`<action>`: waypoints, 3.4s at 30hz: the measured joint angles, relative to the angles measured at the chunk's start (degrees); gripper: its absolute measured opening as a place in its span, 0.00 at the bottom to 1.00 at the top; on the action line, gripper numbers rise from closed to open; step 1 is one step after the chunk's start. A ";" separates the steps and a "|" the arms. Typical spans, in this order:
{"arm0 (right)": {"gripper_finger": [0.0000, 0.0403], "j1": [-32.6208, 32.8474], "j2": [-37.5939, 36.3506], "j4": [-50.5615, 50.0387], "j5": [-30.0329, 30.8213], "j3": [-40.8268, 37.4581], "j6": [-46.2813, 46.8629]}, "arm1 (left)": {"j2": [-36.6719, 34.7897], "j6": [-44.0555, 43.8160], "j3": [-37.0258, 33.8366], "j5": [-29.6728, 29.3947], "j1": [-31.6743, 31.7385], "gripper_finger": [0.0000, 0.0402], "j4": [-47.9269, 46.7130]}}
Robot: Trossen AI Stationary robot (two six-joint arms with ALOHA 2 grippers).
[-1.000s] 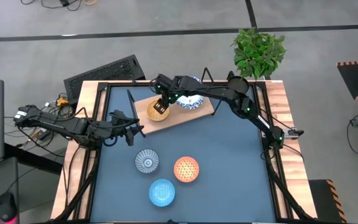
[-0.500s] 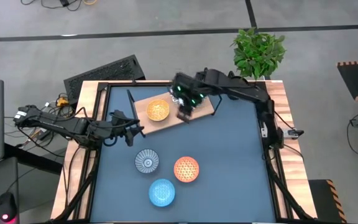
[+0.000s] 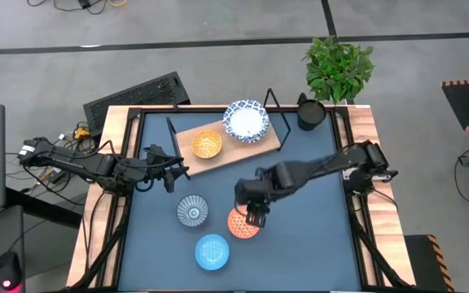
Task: Place and stack bowls onto a shelf
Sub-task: Stack the orange patterned bowl on top of the yellow patterned bowl on the shelf
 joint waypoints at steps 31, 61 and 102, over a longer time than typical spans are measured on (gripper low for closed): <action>0.43 -1.48 11.10 10.90 0.18 -10.28 -1.95 | 0.02 -0.16 -0.02 -0.12 -0.02 0.53 0.00; 0.11 -20.17 1.34 9.82 -2.84 2.62 -3.38 | 0.02 0.50 -0.02 -0.61 -0.02 0.53 -0.07; 0.11 -34.99 26.66 10.28 -13.20 32.95 -7.77 | 0.02 0.44 -0.04 -1.14 -0.15 0.53 -1.44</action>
